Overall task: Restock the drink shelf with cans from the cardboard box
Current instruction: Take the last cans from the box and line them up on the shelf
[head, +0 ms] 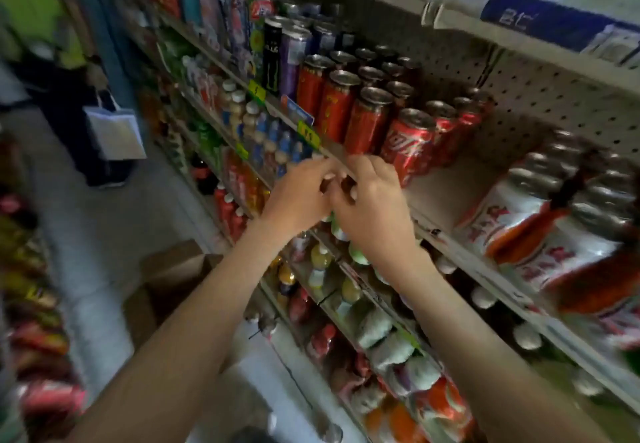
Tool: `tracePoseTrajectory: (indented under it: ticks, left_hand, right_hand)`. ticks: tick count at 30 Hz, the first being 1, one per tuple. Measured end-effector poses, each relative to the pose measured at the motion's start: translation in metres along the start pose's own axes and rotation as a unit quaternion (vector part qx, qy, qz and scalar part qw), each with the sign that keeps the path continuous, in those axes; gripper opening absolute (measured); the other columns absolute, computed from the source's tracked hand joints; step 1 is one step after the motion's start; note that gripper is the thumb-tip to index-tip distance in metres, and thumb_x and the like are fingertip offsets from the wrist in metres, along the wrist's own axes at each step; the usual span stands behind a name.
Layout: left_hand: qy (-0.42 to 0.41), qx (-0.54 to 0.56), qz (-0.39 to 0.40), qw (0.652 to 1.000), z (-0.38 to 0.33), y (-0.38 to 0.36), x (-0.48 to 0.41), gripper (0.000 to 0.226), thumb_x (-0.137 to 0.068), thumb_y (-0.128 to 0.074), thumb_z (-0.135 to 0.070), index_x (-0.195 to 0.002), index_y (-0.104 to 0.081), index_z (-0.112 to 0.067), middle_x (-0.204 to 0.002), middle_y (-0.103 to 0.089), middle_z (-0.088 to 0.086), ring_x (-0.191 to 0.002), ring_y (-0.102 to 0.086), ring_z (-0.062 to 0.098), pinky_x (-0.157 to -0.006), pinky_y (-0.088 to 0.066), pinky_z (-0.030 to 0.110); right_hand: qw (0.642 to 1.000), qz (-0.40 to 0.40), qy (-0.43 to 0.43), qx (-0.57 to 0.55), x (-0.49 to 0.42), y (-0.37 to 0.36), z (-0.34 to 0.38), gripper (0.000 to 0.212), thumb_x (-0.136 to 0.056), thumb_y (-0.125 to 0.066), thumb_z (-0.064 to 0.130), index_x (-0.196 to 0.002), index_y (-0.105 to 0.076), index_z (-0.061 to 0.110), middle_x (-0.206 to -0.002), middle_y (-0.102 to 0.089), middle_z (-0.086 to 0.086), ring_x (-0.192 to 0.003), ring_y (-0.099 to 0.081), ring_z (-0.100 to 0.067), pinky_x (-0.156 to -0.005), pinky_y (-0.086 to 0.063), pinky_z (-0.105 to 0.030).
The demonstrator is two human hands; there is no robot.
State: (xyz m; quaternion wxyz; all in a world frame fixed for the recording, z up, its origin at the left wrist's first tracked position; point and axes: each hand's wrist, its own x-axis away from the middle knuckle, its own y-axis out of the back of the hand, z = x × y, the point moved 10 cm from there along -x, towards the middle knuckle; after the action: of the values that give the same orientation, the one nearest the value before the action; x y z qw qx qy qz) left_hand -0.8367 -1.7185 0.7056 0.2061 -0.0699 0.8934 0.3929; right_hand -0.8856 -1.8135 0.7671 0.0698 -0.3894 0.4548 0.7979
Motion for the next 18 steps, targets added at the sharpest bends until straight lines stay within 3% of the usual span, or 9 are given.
tracePoseTrajectory:
  ticks: [4, 9, 12, 15, 18]
  left_hand:
    - [0.099, -0.018, 0.056, 0.993, 0.047, -0.058, 0.074, 0.016, -0.092, -0.053, -0.019, -0.102, -0.065, -0.023, -0.104, -0.065, -0.003, -0.088, -0.058, 0.015, -0.07, -0.044, 0.029]
    - [0.157, 0.028, 0.139, 0.977, 0.11, -0.164, 0.162, 0.013, -0.091, -0.055, -0.018, -0.093, -0.067, -0.015, -0.093, -0.068, 0.001, -0.087, -0.065, 0.019, -0.073, -0.054, 0.039]
    - [0.161, 0.011, 0.172, 0.972, 0.147, -0.23, 0.209, 0.013, -0.089, -0.055, -0.022, -0.09, -0.068, -0.016, -0.089, -0.07, 0.0, -0.085, -0.066, 0.018, -0.072, -0.053, 0.033]
    - [0.188, 0.001, 0.197, 0.962, 0.196, -0.291, 0.26, 0.008, -0.087, -0.058, -0.02, -0.085, -0.066, -0.018, -0.086, -0.068, -0.005, -0.081, -0.063, 0.012, -0.066, -0.047, 0.026]
    - [0.202, -0.004, 0.24, 0.95, 0.257, -0.358, 0.309, 0.006, -0.086, -0.057, -0.022, -0.082, -0.062, -0.024, -0.081, -0.061, -0.013, -0.08, -0.058, 0.007, -0.064, -0.038, 0.019]
  right_hand:
    - [0.991, 0.119, -0.041, -0.055, 0.08, -0.062, -0.033, 0.028, -0.077, -0.068, 0.008, -0.1, -0.062, -0.007, -0.092, -0.063, -0.023, -0.088, -0.059, -0.041, -0.075, -0.05, -0.04]
    - [0.944, 0.292, -0.136, -0.071, 0.211, -0.145, -0.103, 0.031, -0.085, -0.056, 0.015, -0.111, -0.06, -0.002, -0.106, -0.061, -0.022, -0.104, -0.055, -0.039, -0.084, -0.048, -0.041]
    - [0.889, 0.406, -0.205, -0.046, 0.303, -0.199, -0.151, 0.032, -0.094, -0.046, 0.024, -0.122, -0.055, 0.011, -0.12, -0.056, -0.011, -0.114, -0.05, -0.029, -0.093, -0.043, -0.038]
    - [0.841, 0.47, -0.264, -0.058, 0.405, -0.246, -0.193, 0.031, -0.095, -0.046, 0.026, -0.121, -0.055, 0.012, -0.118, -0.058, -0.009, -0.11, -0.054, -0.027, -0.092, -0.046, -0.037]
    - [0.793, 0.528, -0.304, -0.027, 0.516, -0.302, -0.238, 0.037, -0.095, -0.047, 0.029, -0.129, -0.05, 0.015, -0.124, -0.055, -0.004, -0.112, -0.054, -0.019, -0.091, -0.044, -0.026]
